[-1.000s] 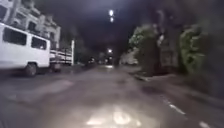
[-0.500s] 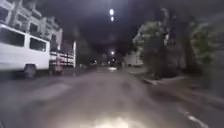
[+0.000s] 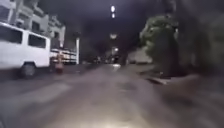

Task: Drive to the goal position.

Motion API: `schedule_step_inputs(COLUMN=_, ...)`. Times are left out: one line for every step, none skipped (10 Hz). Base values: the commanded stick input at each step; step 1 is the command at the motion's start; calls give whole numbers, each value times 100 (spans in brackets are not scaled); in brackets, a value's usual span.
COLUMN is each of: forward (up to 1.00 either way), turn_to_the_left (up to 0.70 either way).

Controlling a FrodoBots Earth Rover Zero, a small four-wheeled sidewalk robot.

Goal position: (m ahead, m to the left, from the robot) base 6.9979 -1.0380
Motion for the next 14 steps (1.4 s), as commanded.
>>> schedule_step_inputs(forward=70, turn_to_the_left=0)
schedule_step_inputs(forward=70, turn_to_the_left=-22)
schedule_step_inputs(forward=70, turn_to_the_left=-35)
schedule_step_inputs(forward=70, turn_to_the_left=-35)
schedule_step_inputs(forward=70, turn_to_the_left=-35)
schedule_step_inputs(forward=70, turn_to_the_left=-35)
schedule_step_inputs(forward=70, turn_to_the_left=-35)
schedule_step_inputs(forward=70, turn_to_the_left=-35)
schedule_step_inputs(forward=70, turn_to_the_left=-35)
schedule_step_inputs(forward=70, turn_to_the_left=-35)
schedule_step_inputs(forward=70, turn_to_the_left=-35)
schedule_step_inputs(forward=70, turn_to_the_left=-35)
schedule_step_inputs(forward=70, turn_to_the_left=-35)
schedule_step_inputs(forward=70, turn_to_the_left=-35)
